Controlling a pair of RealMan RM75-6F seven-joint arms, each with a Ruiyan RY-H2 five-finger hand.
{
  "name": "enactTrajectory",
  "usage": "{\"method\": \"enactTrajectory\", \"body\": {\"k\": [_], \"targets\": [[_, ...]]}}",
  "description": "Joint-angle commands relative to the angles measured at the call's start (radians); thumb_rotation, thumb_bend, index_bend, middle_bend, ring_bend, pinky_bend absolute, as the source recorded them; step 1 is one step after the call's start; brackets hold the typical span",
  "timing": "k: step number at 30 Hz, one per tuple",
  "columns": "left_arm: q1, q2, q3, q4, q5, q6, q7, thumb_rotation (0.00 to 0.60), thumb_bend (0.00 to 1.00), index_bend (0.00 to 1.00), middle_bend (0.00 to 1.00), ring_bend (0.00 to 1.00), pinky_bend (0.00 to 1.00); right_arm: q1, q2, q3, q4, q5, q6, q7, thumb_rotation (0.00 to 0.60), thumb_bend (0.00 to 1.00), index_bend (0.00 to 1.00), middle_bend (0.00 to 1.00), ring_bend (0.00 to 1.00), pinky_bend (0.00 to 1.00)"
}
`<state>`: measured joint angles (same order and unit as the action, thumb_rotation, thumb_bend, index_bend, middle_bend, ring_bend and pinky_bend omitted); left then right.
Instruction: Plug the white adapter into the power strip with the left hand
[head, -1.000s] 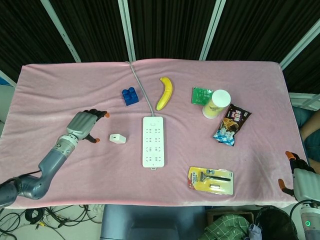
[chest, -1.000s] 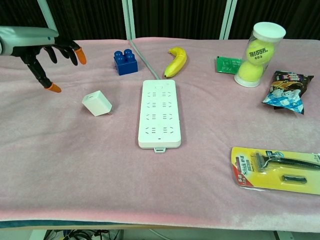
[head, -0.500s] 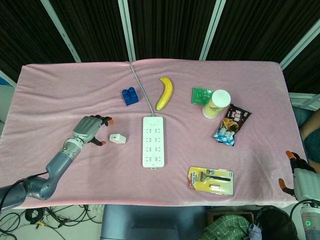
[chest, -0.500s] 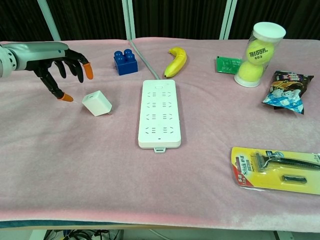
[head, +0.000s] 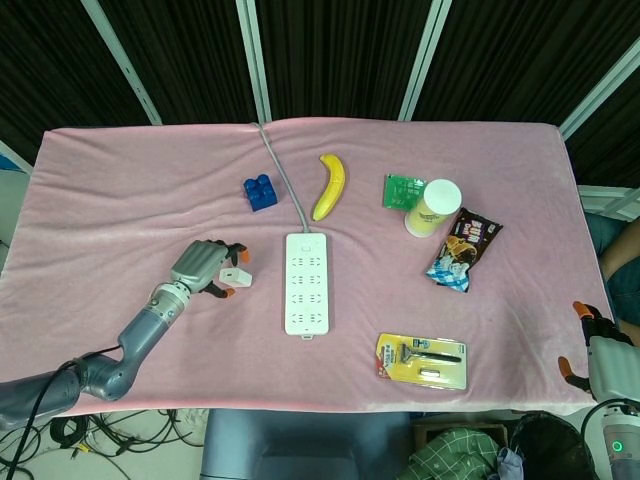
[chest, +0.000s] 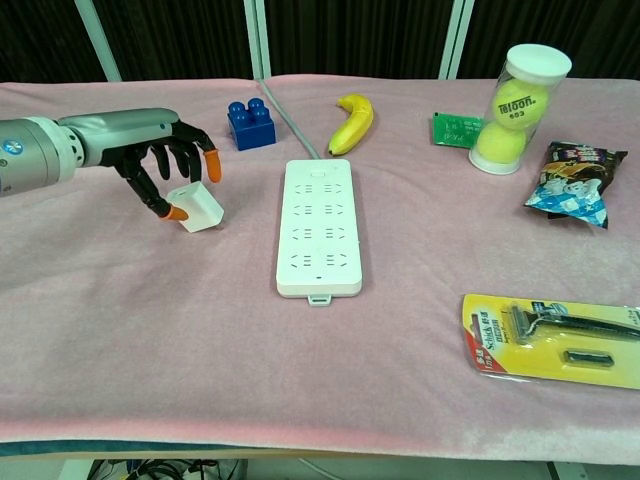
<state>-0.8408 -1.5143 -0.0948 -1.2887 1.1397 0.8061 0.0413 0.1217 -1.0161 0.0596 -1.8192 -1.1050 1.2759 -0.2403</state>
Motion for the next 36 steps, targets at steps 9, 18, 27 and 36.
{"method": "enactTrajectory", "body": {"k": [9,18,27,36], "targets": [[0.007,-0.013,-0.015,0.025,-0.013,-0.008,0.035,0.600,0.21,0.34,0.46,0.33,0.38,0.002,0.000,0.000,-0.001,0.002,-0.002,-0.003,0.600,0.28,0.09,0.09,0.16,0.27],[0.011,-0.019,-0.016,0.032,0.023,-0.010,0.011,0.600,0.24,0.42,0.50,0.35,0.38,0.001,0.000,0.000,-0.002,0.004,0.000,-0.004,0.600,0.28,0.09,0.09,0.16,0.27],[0.014,-0.033,-0.021,0.063,0.015,-0.015,0.044,0.600,0.24,0.42,0.50,0.35,0.38,0.003,0.001,0.000,-0.004,0.007,-0.004,-0.003,0.600,0.28,0.09,0.09,0.16,0.27],[0.013,-0.043,-0.037,0.055,0.040,-0.005,0.024,0.600,0.33,0.48,0.56,0.39,0.41,0.003,0.002,0.001,-0.006,0.012,-0.006,-0.001,0.600,0.28,0.09,0.09,0.16,0.27]]}}
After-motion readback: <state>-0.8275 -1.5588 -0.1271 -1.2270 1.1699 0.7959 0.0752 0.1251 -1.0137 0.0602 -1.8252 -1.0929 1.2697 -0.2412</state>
